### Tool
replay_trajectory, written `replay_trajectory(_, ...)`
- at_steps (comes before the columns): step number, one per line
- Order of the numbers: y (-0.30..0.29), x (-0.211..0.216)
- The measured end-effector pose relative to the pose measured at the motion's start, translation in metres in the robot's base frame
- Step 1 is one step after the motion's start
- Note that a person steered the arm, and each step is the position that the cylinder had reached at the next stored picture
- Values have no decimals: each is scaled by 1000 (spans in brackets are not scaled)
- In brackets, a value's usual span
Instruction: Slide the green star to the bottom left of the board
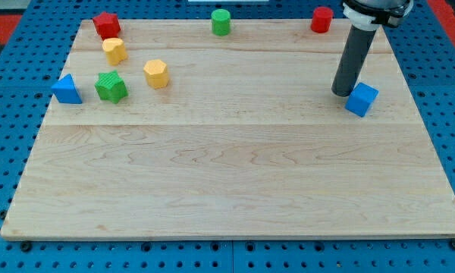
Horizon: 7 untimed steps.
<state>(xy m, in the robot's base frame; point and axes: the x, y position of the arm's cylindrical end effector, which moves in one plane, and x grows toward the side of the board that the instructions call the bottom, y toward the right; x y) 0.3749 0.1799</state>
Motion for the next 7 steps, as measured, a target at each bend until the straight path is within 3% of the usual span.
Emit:
replay_trajectory(2, -24, -43)
replay_trajectory(3, -71, -84)
replay_trajectory(5, -182, -71)
replay_trajectory(7, -296, -90)
